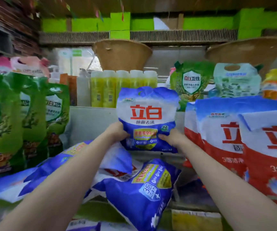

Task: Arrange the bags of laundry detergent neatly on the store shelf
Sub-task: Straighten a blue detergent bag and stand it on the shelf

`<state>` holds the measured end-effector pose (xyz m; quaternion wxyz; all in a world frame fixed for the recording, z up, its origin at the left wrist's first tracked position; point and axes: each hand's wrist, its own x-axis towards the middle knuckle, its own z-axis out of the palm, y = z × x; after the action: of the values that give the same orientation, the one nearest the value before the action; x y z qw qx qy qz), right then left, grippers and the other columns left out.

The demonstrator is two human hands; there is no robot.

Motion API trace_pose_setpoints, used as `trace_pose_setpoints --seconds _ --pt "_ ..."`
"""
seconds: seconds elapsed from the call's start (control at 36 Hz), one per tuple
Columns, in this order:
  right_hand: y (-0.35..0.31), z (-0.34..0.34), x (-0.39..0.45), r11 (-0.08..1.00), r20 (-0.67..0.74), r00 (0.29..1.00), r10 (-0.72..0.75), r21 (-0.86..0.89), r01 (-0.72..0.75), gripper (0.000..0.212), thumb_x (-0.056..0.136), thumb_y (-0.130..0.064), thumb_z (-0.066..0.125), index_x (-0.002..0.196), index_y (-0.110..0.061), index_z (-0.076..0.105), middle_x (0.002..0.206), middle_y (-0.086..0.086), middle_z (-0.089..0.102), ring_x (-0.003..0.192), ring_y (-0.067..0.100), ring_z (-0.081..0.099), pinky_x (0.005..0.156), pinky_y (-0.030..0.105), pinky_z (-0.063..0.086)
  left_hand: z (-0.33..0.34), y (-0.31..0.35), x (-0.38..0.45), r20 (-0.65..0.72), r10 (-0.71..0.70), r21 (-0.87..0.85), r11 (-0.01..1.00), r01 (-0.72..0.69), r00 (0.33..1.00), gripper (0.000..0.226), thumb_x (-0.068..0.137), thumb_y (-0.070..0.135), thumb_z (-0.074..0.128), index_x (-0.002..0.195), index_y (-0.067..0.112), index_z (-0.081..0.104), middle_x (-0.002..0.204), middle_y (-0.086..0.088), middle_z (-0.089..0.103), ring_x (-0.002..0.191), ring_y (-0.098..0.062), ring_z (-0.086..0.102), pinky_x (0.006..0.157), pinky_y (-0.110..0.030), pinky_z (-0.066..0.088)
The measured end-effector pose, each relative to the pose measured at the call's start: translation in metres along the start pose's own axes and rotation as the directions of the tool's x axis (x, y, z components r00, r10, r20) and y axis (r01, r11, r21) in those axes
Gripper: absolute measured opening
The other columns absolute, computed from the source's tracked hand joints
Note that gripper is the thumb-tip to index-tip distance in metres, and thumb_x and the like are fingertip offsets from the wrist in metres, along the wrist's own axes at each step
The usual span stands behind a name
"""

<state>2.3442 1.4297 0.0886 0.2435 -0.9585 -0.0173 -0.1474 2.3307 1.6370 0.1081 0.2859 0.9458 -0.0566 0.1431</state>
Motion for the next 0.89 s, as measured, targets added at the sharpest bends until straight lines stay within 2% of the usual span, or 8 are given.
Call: trace_pose_setpoints --seconds 0.08,0.39,0.47,0.56,0.61,0.75,0.81,0.89 --pt "0.009 0.021 -0.004 0.939 0.128 0.99 0.063 -0.345 -0.015 0.054 0.099 -0.044 0.036 0.126 0.0 0.053 0.131 0.02 0.054 0.12 0.033 0.052 0.094 0.033 0.041 0.006 -0.009 0.001 0.168 -0.011 0.157 0.988 -0.015 0.986 0.044 0.086 0.016 0.062 0.128 0.005 0.055 0.133 -0.014 0.056 0.12 -0.026 0.053 0.099 -0.03 0.042" --pt "-0.008 0.019 -0.023 0.807 0.032 0.998 0.058 -0.591 -0.028 0.04 0.093 -0.025 0.046 0.131 -0.012 0.051 0.137 0.009 0.049 0.124 0.029 0.05 0.098 0.036 0.042 -0.001 -0.018 -0.007 0.238 0.007 0.271 0.96 -0.073 0.971 0.044 0.084 0.023 0.062 0.126 0.009 0.056 0.13 -0.01 0.058 0.115 -0.027 0.056 0.1 -0.035 0.044" --pt "-0.023 0.017 -0.034 0.798 0.062 0.996 -0.069 -0.596 0.093 0.036 0.092 -0.025 0.046 0.124 -0.012 0.054 0.131 0.009 0.054 0.118 0.027 0.054 0.093 0.035 0.044 -0.013 -0.018 -0.017 0.223 -0.032 0.298 0.954 -0.037 0.974 0.038 0.094 0.03 0.049 0.119 0.003 0.058 0.125 -0.013 0.06 0.105 -0.027 0.058 0.082 -0.025 0.041" --pt "-0.042 0.015 -0.04 0.886 0.065 0.982 -0.179 -0.423 0.19 0.027 0.092 -0.033 0.048 0.094 -0.01 0.06 0.109 0.015 0.061 0.092 0.028 0.056 0.069 0.031 0.044 -0.031 -0.022 -0.029 0.195 -0.057 0.351 0.936 -0.015 0.979 0.045 0.097 0.034 0.041 0.112 -0.005 0.06 0.111 -0.017 0.064 0.085 -0.026 0.055 0.068 -0.026 0.045" --pt "-0.059 0.013 -0.045 0.941 0.158 0.967 -0.199 -0.246 0.234 0.041 0.094 -0.042 0.044 0.087 -0.006 0.061 0.094 0.011 0.059 0.085 0.025 0.052 0.065 0.029 0.038 -0.041 -0.029 -0.04 0.188 -0.076 0.37 0.929 0.001 0.979 0.043 0.1 0.029 0.037 0.118 -0.005 0.057 0.113 -0.009 0.06 0.093 -0.021 0.053 0.062 -0.016 0.042" --pt "-0.1 0.018 -0.074 0.983 0.42 0.893 -0.164 -0.011 0.186 0.057 0.088 -0.067 0.034 0.067 -0.016 0.047 0.06 0.0 0.044 0.052 0.011 0.042 0.048 0.018 0.032 -0.061 -0.058 -0.065 0.132 -0.143 0.41 0.909 0.077 0.981 0.041 0.098 0.027 0.039 0.117 -0.001 0.061 0.129 -0.019 0.057 0.118 -0.028 0.054 0.09 -0.026 0.04" --pt "-0.111 0.026 -0.078 0.965 0.424 0.875 -0.234 0.213 0.155 0.04 0.089 -0.052 0.053 0.071 -0.018 0.044 0.064 -0.001 0.043 0.049 0.009 0.043 0.039 0.016 0.034 -0.064 -0.066 -0.073 0.123 -0.138 0.391 0.917 0.079 0.983 0.037 0.095 0.026 0.044 0.11 -0.001 0.065 0.122 -0.018 0.062 0.113 -0.028 0.056 0.088 -0.028 0.041" --pt "-0.14 0.033 -0.077 0.666 0.356 0.854 -0.379 0.745 -0.015 0.02 0.086 0.005 0.055 0.071 -0.009 0.055 0.066 0.006 0.06 0.04 0.005 0.057 0.041 0.014 0.047 -0.068 -0.072 -0.084 0.065 -0.152 0.214 0.968 0.135 0.986 0.034 0.095 0.022 0.045 0.107 -0.002 0.065 0.117 -0.019 0.064 0.11 -0.028 0.058 0.088 -0.03 0.044"
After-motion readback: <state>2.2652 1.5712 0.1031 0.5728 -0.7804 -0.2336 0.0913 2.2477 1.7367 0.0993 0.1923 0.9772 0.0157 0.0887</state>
